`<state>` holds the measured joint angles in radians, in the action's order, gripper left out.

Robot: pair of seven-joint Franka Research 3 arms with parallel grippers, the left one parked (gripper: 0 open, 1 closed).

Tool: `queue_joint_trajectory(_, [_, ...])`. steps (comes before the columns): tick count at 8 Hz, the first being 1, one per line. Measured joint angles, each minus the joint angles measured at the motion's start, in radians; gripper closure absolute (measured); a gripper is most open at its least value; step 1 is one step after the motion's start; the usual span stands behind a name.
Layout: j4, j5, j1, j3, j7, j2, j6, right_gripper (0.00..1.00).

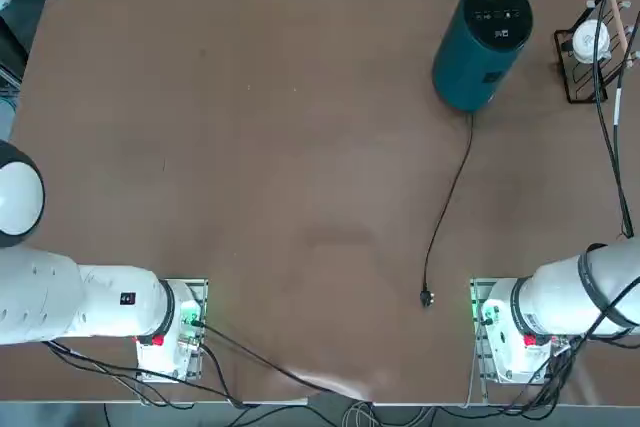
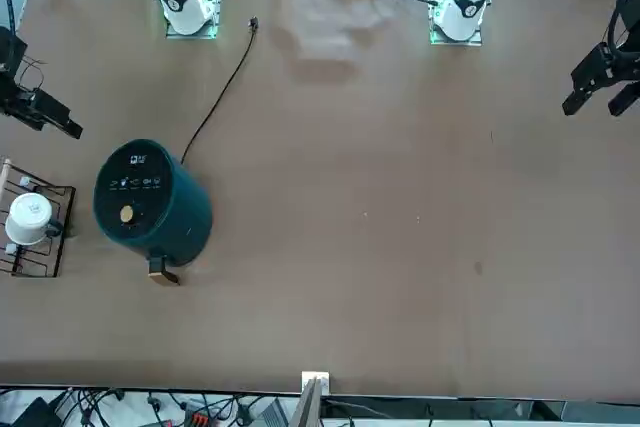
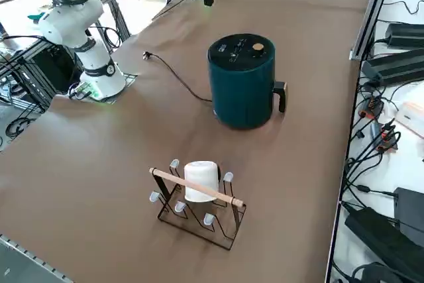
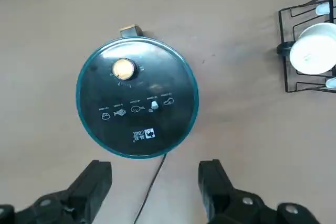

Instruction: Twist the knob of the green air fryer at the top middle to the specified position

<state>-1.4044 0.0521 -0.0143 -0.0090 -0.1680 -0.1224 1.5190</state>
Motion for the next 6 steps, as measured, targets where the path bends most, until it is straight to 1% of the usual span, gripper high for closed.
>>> queue_joint_trajectory(6, [-0.001, 0.0, -0.006, 0.0, 0.018, 0.002, -0.009, 0.0])
